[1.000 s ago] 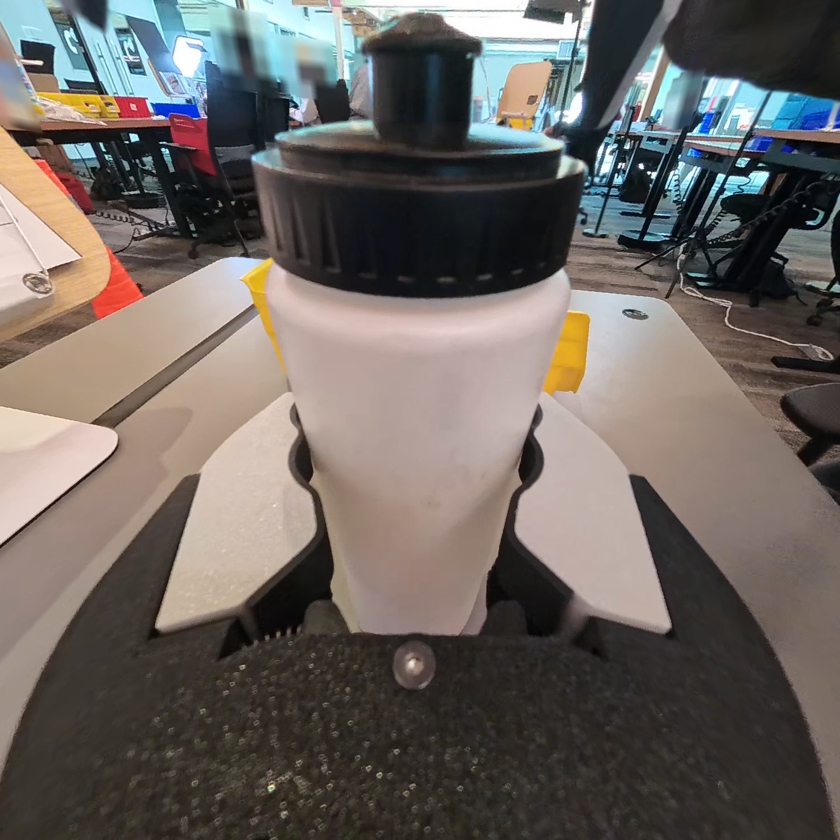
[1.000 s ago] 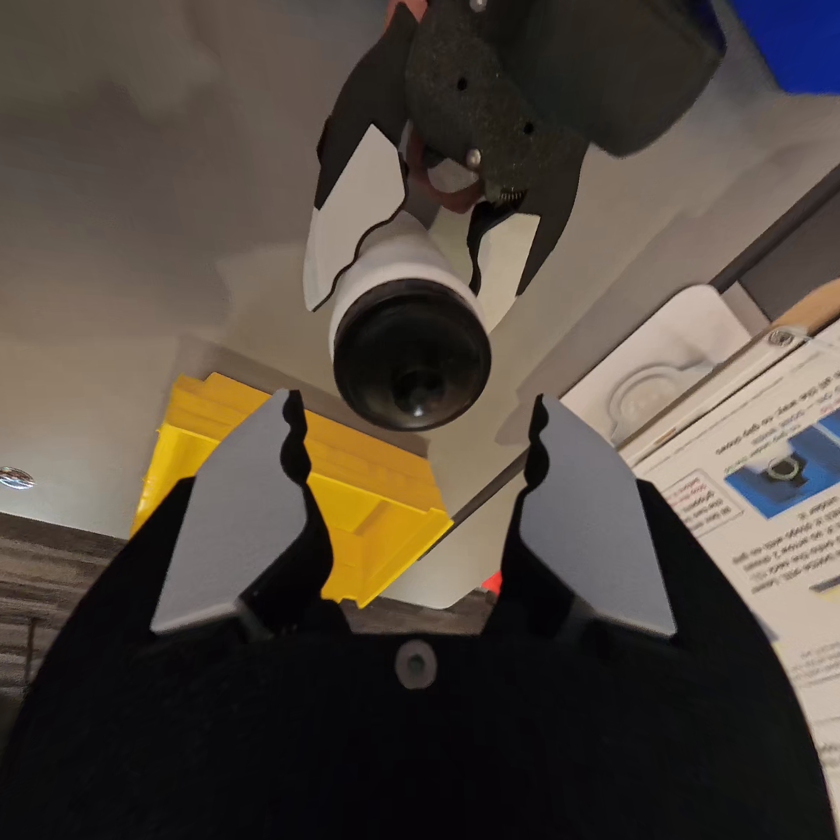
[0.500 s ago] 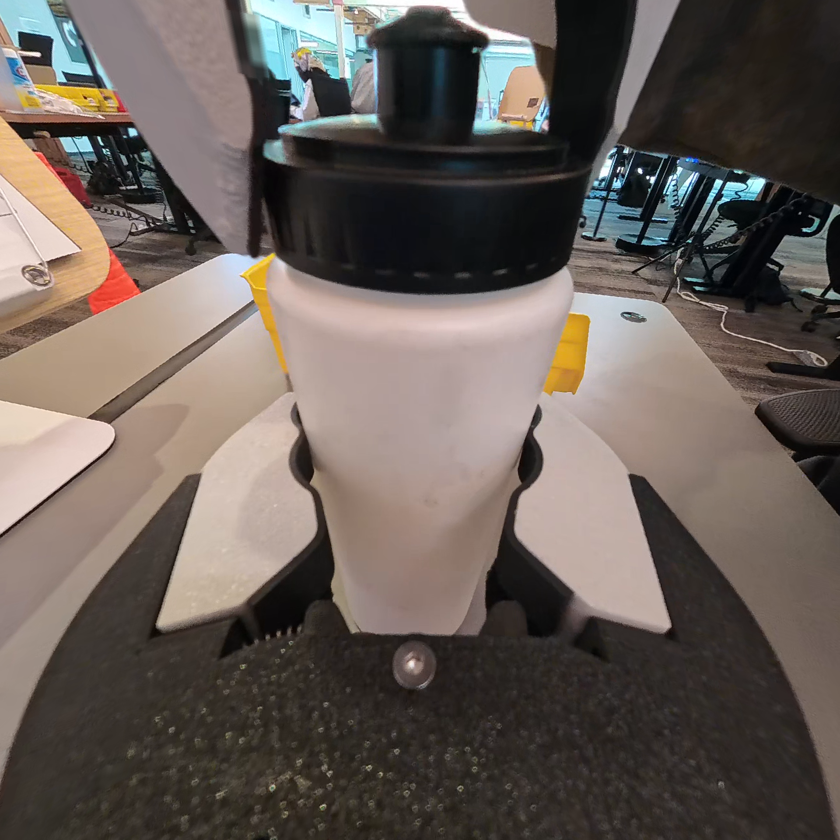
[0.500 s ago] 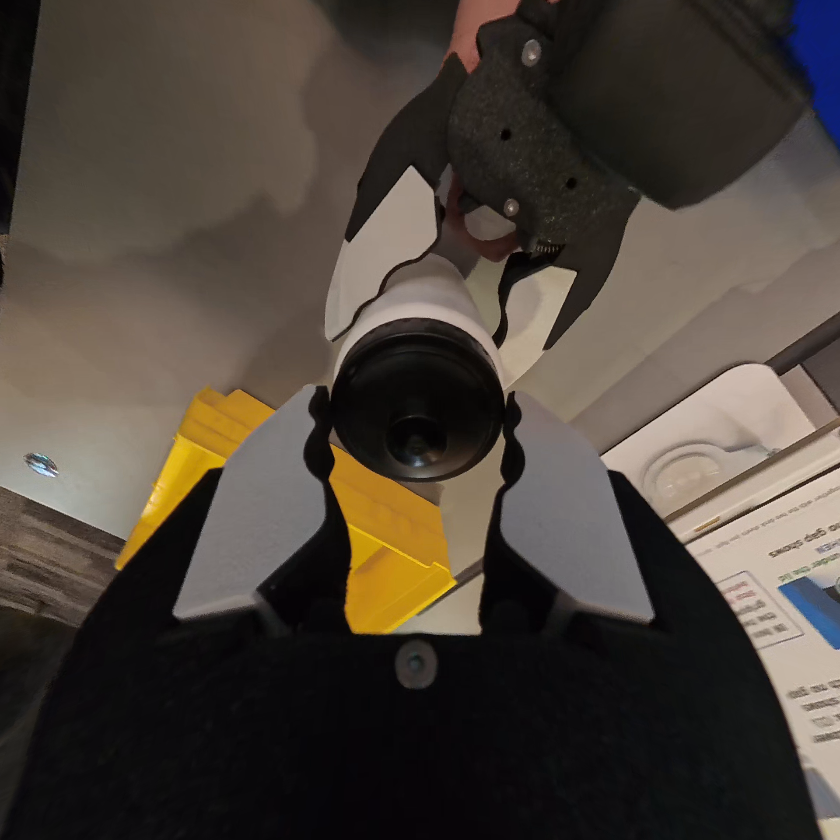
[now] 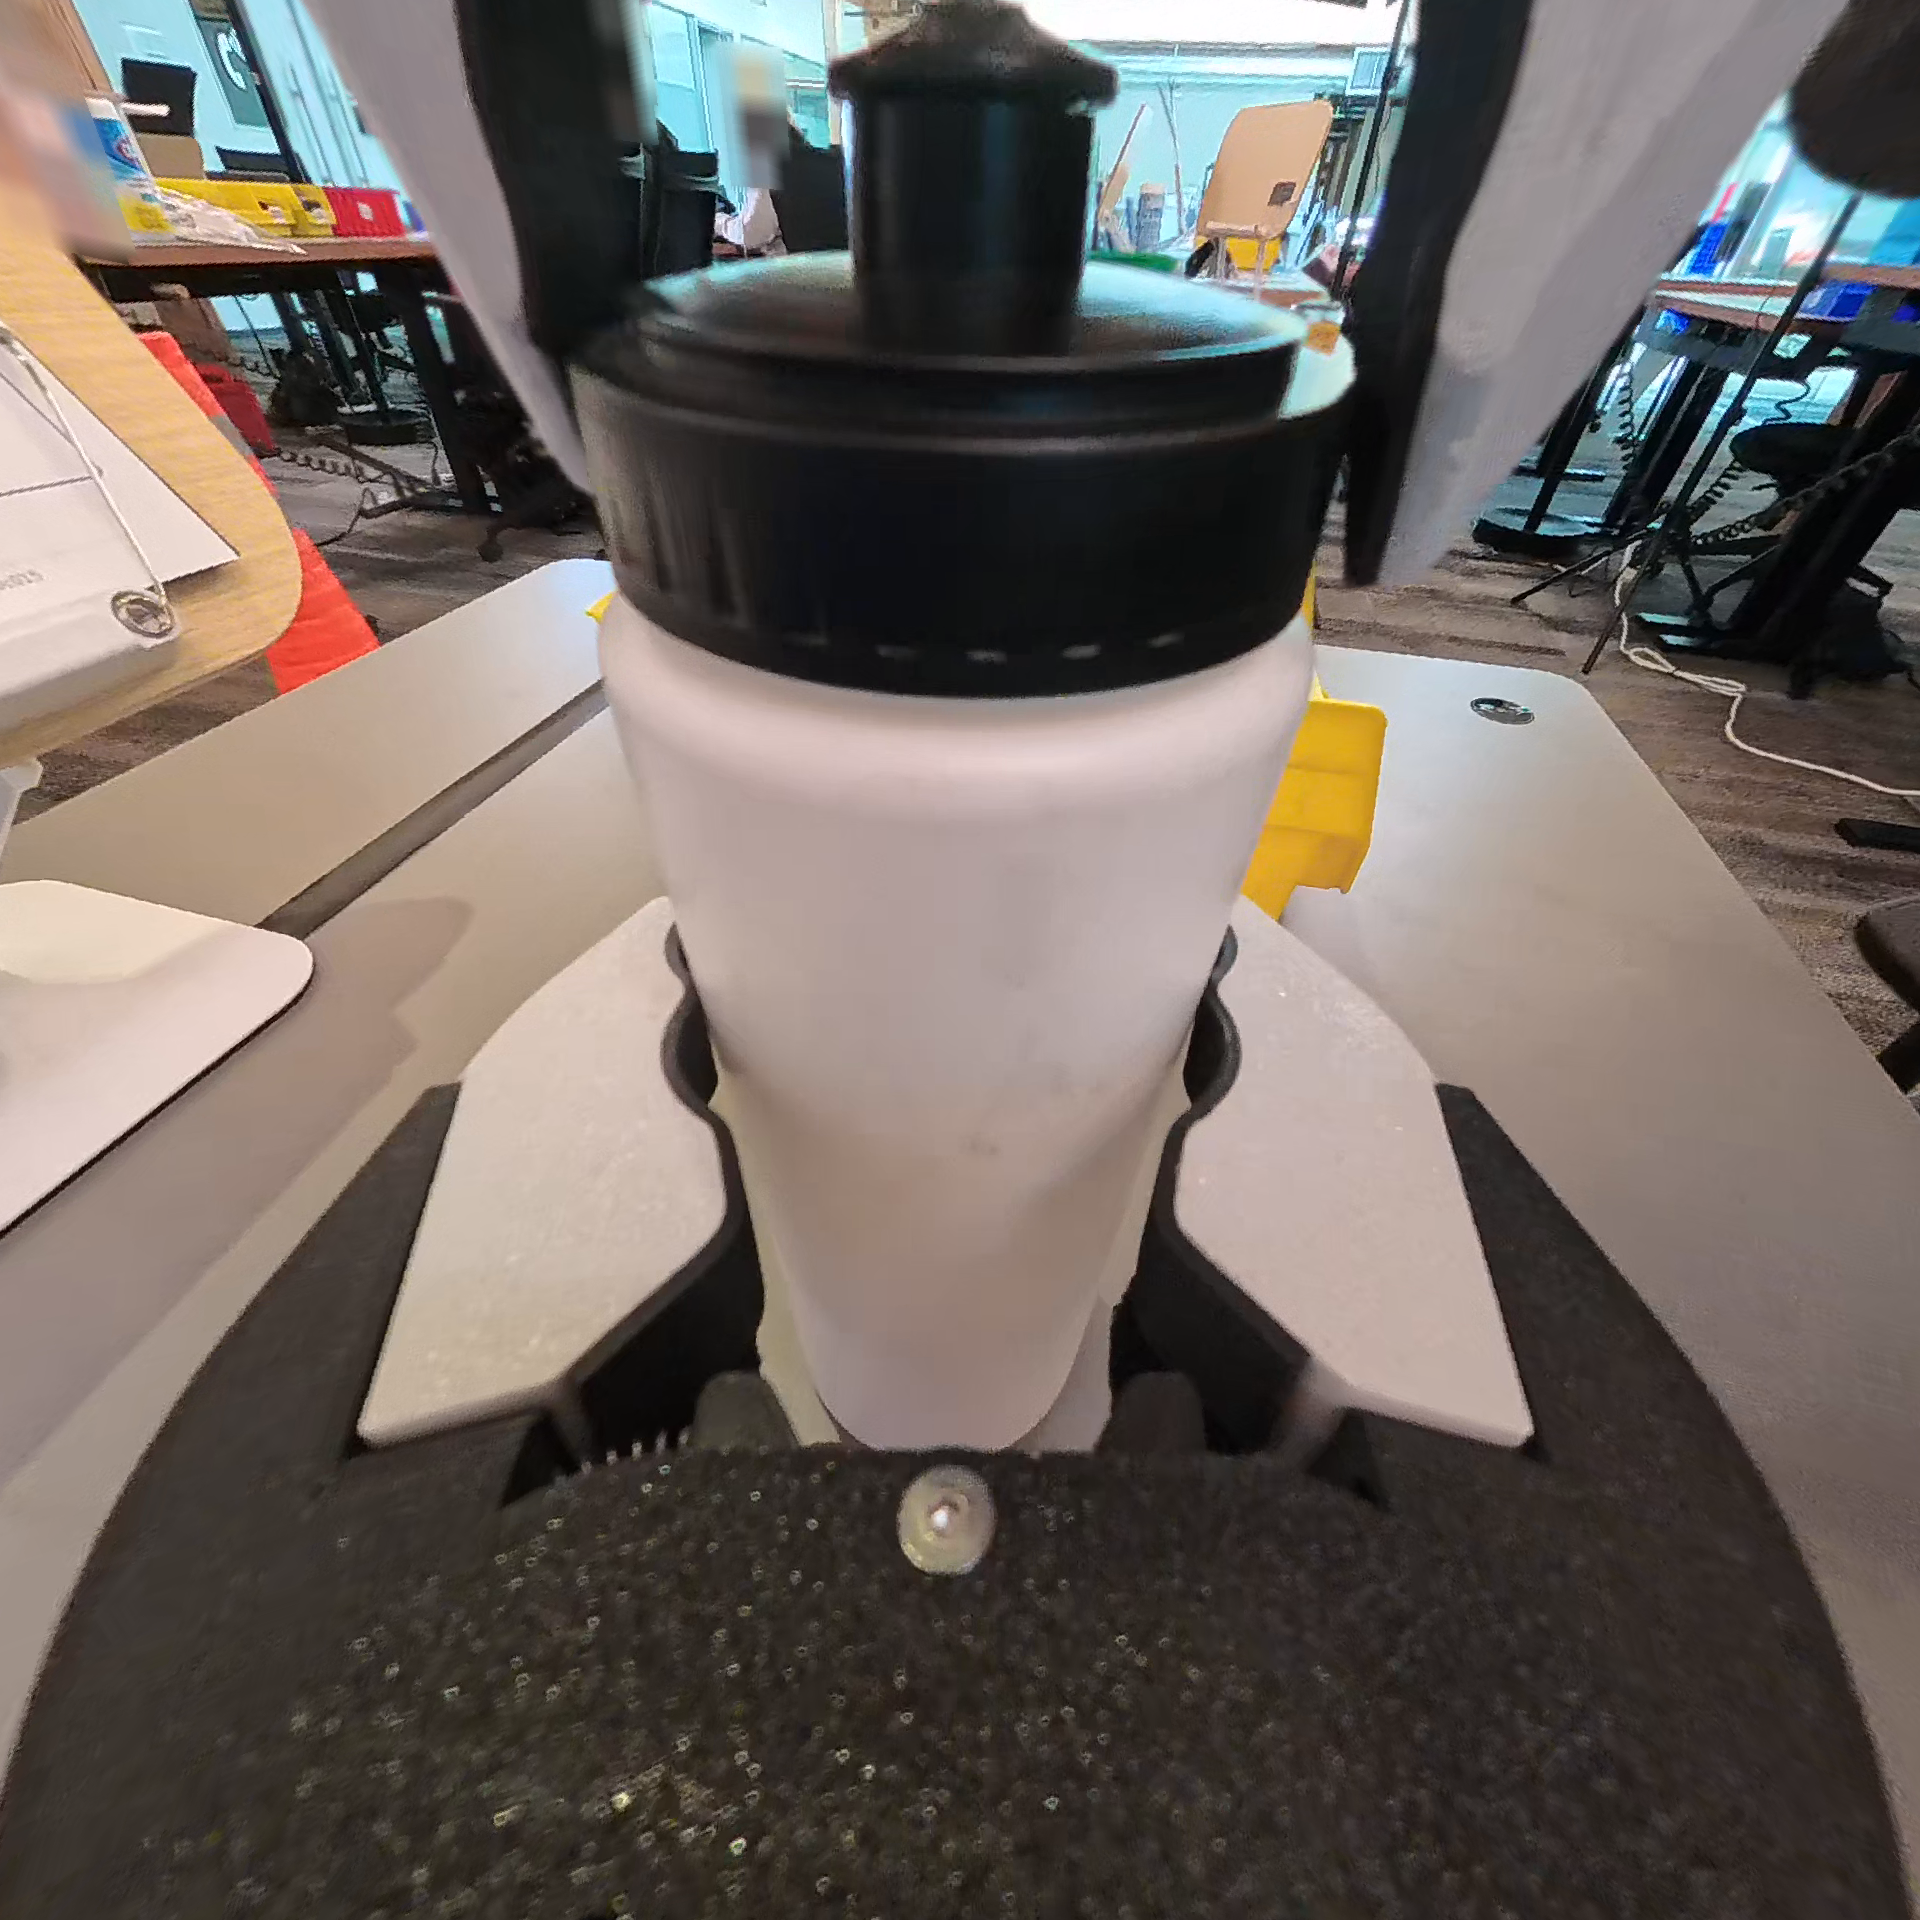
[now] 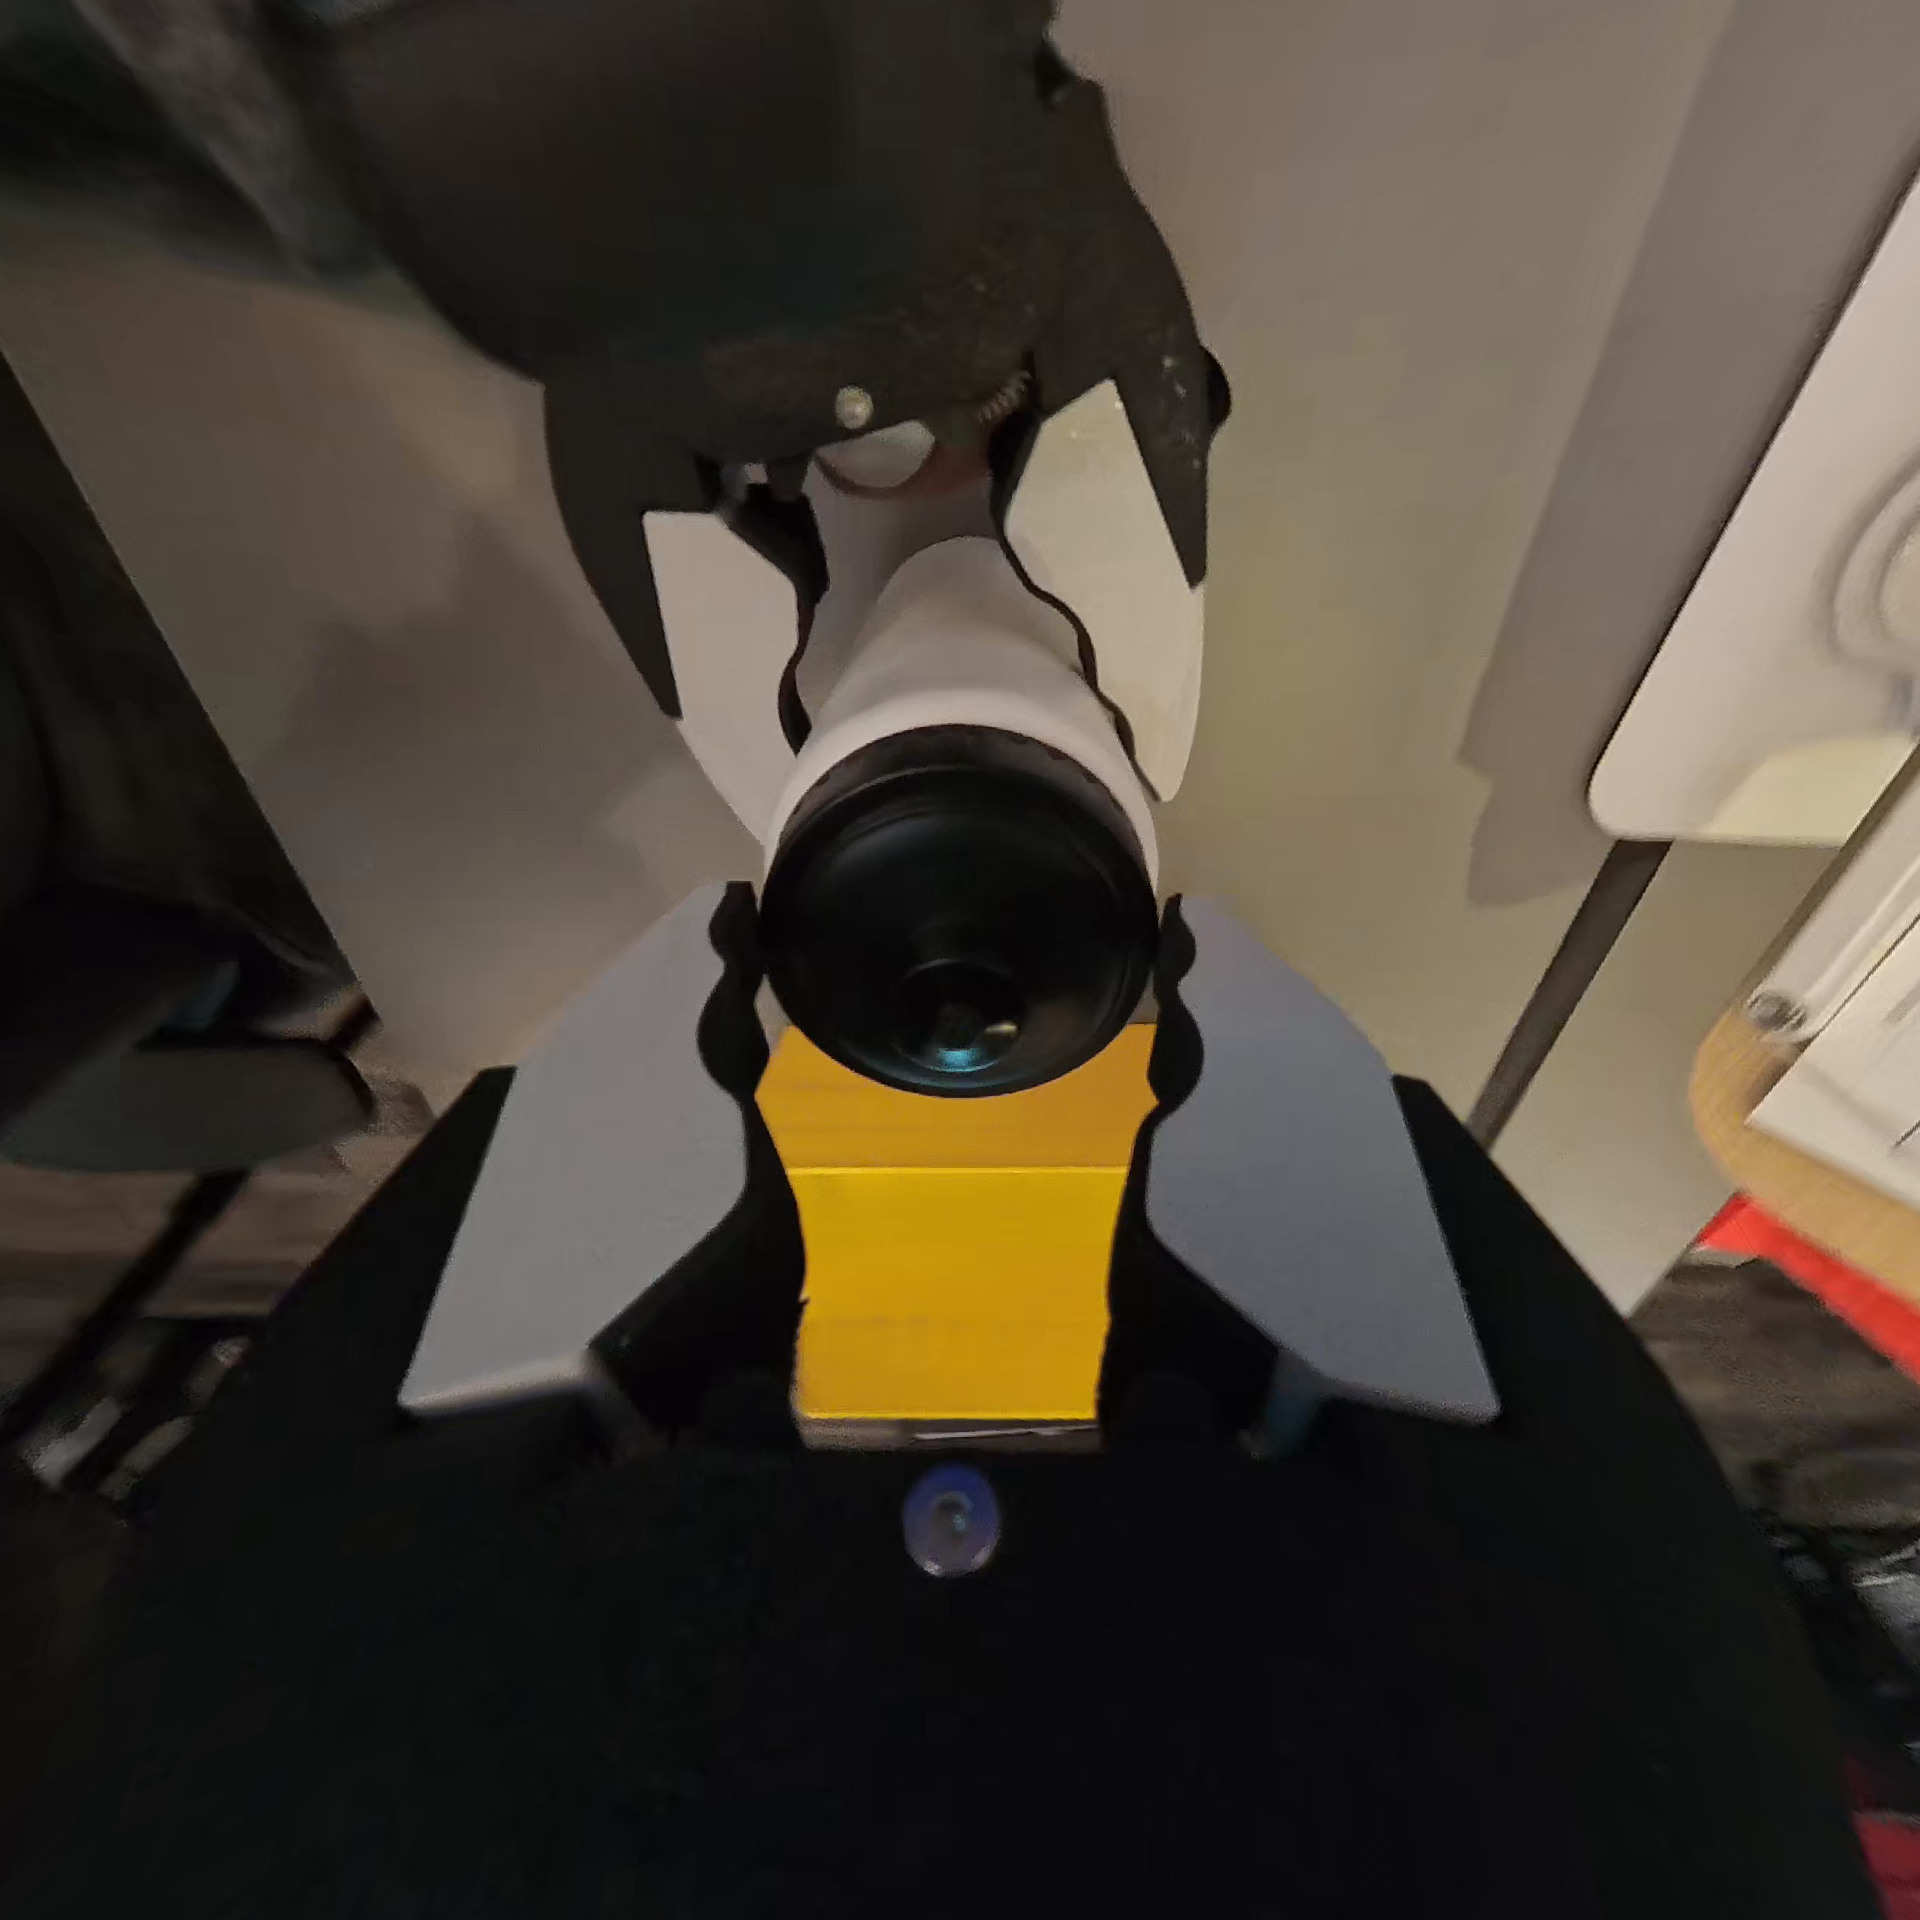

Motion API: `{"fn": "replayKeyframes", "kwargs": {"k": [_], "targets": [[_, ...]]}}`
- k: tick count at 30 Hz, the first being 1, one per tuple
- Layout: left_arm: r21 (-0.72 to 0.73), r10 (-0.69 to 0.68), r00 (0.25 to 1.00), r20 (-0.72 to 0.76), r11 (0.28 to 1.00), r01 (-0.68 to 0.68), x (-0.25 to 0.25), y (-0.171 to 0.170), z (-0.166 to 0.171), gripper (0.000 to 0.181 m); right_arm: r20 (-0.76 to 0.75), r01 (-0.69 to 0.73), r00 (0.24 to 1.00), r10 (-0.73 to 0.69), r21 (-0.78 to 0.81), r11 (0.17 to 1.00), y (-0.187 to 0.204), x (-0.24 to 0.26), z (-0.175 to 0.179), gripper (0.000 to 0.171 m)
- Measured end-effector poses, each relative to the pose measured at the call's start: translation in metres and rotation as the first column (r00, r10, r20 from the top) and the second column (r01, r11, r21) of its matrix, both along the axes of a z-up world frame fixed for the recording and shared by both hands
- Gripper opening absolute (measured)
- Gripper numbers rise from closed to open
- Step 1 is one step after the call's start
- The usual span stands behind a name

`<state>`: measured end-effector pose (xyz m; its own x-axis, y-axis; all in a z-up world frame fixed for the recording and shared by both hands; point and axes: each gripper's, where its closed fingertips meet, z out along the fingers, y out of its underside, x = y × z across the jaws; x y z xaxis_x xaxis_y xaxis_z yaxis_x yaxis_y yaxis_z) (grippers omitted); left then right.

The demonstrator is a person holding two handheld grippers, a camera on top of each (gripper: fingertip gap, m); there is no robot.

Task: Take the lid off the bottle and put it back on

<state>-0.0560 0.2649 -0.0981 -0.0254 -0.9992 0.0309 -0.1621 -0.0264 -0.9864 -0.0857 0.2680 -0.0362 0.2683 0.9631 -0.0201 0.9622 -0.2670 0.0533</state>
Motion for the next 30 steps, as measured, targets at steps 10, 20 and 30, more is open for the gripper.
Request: {"fn": "replayKeyframes", "kwargs": {"k": [10,20,30], "targets": [[-0.003,0.020,1.000,0.000,1.000,-0.020,0.001,0.002,0.000,0.089,-0.090,0.606,0.794,-0.601,0.043,0.794,0.003,-0.001,-0.001,0.073],[-0.005,0.002,0.999,0.038,1.000,-0.002,0.002,0.001,0.001,0.089,-0.035,0.766,0.641,-0.766,0.090,0.637,0.002,0.003,-0.004,0.075],[0.001,0.004,1.000,0.003,1.000,-0.004,-0.001,0.000,-0.001,0.088,0.069,-0.265,0.964,0.256,0.207,0.942,0.002,0.017,0.017,0.104]]}}
